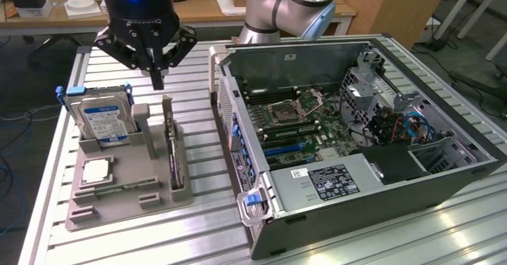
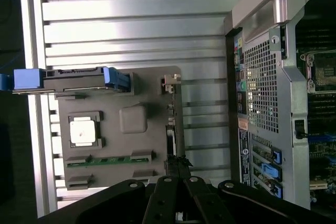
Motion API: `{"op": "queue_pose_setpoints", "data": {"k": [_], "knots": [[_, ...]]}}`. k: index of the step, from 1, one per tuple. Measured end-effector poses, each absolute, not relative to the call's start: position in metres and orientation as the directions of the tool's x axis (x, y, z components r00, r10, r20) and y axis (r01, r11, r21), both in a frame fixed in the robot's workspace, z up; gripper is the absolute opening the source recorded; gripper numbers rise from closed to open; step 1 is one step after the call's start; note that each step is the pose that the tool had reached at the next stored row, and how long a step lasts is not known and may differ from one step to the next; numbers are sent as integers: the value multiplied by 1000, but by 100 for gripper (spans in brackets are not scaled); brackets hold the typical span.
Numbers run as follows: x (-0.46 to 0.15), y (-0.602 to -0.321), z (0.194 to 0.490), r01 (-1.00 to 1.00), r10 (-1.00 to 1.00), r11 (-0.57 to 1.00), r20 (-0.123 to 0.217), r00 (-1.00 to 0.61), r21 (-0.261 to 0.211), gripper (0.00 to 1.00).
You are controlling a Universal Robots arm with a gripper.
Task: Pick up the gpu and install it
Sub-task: 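Reach for the gpu, then pick up the gpu and move the gpu toward the slot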
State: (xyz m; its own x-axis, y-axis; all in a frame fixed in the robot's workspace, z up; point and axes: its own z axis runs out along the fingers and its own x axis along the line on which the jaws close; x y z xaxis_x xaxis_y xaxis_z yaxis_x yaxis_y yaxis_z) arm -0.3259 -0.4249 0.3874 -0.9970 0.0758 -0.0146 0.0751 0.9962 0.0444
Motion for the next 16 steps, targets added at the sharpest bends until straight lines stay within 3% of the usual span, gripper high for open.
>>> {"op": "queue_pose_setpoints", "data": {"k": [14, 16], "knots": [[-326, -425, 387, 75, 76, 996, -15, -997, 44, 11], [-326, -425, 387, 75, 76, 996, -15, -997, 45, 23]]}}
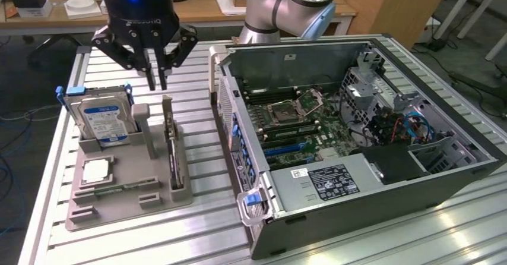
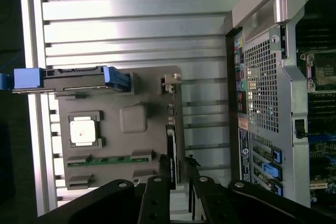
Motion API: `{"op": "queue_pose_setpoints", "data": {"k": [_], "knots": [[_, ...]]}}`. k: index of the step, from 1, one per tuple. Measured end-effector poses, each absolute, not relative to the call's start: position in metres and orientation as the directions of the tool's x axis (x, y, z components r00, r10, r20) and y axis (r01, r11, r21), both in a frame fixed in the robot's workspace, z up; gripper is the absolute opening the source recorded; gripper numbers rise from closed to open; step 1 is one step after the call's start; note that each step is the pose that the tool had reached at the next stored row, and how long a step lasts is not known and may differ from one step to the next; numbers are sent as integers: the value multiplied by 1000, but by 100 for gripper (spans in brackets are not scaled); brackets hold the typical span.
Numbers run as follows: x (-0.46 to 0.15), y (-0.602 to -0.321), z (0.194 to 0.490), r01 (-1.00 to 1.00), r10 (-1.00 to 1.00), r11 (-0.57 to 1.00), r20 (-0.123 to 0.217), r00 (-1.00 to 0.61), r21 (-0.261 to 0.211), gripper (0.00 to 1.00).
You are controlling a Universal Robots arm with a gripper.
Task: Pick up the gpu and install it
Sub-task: 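Pick up the gpu and move the gpu toward the slot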
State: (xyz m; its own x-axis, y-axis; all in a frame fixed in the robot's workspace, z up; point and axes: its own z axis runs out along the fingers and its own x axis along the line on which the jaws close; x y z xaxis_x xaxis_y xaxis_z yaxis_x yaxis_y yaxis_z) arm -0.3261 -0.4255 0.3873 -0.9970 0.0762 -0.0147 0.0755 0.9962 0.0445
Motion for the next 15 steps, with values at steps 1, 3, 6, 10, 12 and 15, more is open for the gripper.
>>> {"op": "queue_pose_setpoints", "data": {"k": [1, 3, 6, 10, 12, 15], "knots": [[-326, -426, 387, 75, 76, 996, -15, -997, 45, 29], [-326, -426, 387, 75, 76, 996, -15, -997, 44, 35], [-326, -426, 387, 55, 55, 998, -14, -998, 44, 41], [-326, -426, 385, -16, -15, 999, -13, -1000, 44, 47], [-326, -426, 384, -46, -45, 998, -11, -999, 45, 47], [-326, -426, 379, -55, -55, 998, -10, -998, 44, 47]]}}
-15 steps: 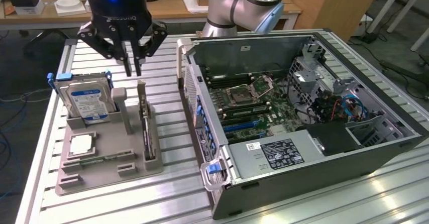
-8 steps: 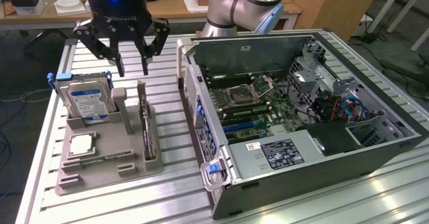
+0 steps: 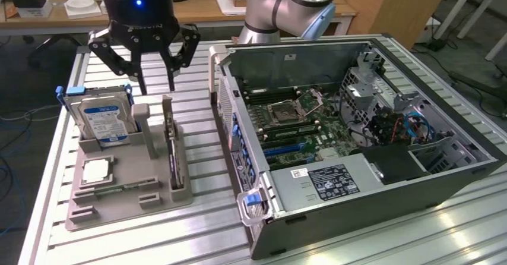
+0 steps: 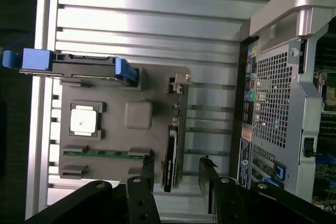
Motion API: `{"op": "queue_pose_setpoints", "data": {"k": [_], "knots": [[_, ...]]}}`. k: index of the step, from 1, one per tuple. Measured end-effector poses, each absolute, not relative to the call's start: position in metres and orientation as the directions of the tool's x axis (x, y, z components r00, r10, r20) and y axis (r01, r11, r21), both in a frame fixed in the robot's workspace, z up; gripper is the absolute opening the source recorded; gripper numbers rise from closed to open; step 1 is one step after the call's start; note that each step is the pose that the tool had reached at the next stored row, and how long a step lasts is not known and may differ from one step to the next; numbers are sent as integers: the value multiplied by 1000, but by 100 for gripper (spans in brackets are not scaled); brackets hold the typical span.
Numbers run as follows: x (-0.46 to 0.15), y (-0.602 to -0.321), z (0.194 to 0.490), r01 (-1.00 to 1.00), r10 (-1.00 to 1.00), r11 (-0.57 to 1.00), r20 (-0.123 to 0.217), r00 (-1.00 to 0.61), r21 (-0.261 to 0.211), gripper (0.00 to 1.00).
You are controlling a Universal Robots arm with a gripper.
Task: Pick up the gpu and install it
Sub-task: 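Pick up the gpu and move the gpu toward the slot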
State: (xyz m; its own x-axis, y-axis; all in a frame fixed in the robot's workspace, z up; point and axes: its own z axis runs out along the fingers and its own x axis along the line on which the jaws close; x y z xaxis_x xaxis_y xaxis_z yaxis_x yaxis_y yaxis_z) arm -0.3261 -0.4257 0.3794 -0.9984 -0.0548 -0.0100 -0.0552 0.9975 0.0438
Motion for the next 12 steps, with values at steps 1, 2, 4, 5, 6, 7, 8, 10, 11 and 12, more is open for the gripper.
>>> {"op": "queue_pose_setpoints", "data": {"k": [1, 2, 4, 5, 6, 7, 8, 10, 11, 12], "knots": [[-326, -426, 378, -55, -55, 998, -10, -998, 44, 47], [-326, -426, 376, -55, -55, 998, -10, -998, 44, 47], [-326, -426, 372, -55, -55, 998, -10, -998, 44, 47], [-326, -426, 370, -55, -55, 998, -10, -998, 44, 47], [-326, -426, 369, -55, -55, 998, -10, -998, 44, 47], [-326, -426, 367, -55, -55, 998, -10, -998, 44, 47], [-326, -426, 366, -55, -55, 998, -10, -998, 44, 47], [-326, -426, 364, -55, -55, 998, -10, -998, 44, 47], [-326, -426, 363, -55, -55, 998, -10, -998, 44, 47], [-326, -426, 362, -55, -55, 998, -10, -998, 44, 47]]}}
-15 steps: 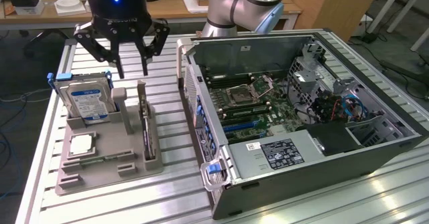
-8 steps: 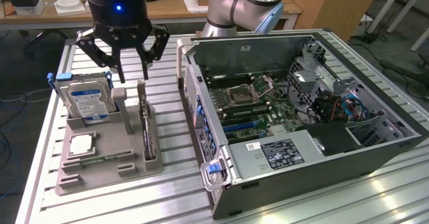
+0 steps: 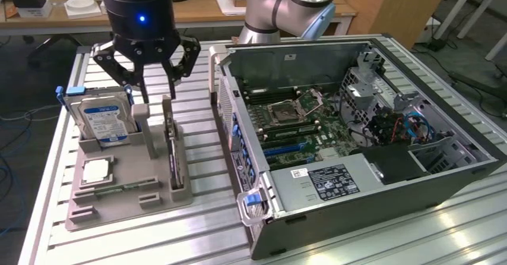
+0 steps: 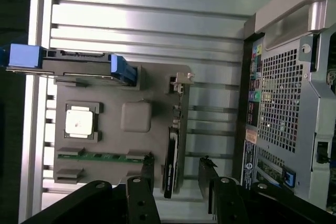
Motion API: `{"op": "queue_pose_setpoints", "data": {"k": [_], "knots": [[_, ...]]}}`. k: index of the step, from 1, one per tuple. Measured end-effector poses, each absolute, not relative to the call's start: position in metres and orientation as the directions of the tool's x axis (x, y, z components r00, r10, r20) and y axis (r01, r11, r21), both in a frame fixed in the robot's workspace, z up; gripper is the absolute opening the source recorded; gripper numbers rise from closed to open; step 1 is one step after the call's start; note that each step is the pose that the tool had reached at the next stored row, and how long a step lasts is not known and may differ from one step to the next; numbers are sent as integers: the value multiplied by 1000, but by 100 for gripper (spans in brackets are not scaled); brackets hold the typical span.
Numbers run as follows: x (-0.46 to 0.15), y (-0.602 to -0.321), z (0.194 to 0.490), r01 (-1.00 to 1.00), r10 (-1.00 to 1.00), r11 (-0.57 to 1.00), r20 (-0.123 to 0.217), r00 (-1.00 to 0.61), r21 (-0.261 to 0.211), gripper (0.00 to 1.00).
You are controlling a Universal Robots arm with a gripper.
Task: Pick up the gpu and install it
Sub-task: 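Pick up the gpu and move the gpu toward the slot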
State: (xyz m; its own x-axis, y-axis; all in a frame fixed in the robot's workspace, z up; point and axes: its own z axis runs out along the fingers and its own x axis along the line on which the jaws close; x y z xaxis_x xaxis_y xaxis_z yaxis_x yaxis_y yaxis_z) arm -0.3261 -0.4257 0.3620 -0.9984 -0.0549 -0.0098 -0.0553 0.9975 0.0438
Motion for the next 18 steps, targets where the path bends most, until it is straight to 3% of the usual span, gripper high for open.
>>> {"op": "queue_pose_setpoints", "data": {"k": [18], "knots": [[-326, -426, 339, -55, -55, 998, -8, -998, 43, 47]]}}
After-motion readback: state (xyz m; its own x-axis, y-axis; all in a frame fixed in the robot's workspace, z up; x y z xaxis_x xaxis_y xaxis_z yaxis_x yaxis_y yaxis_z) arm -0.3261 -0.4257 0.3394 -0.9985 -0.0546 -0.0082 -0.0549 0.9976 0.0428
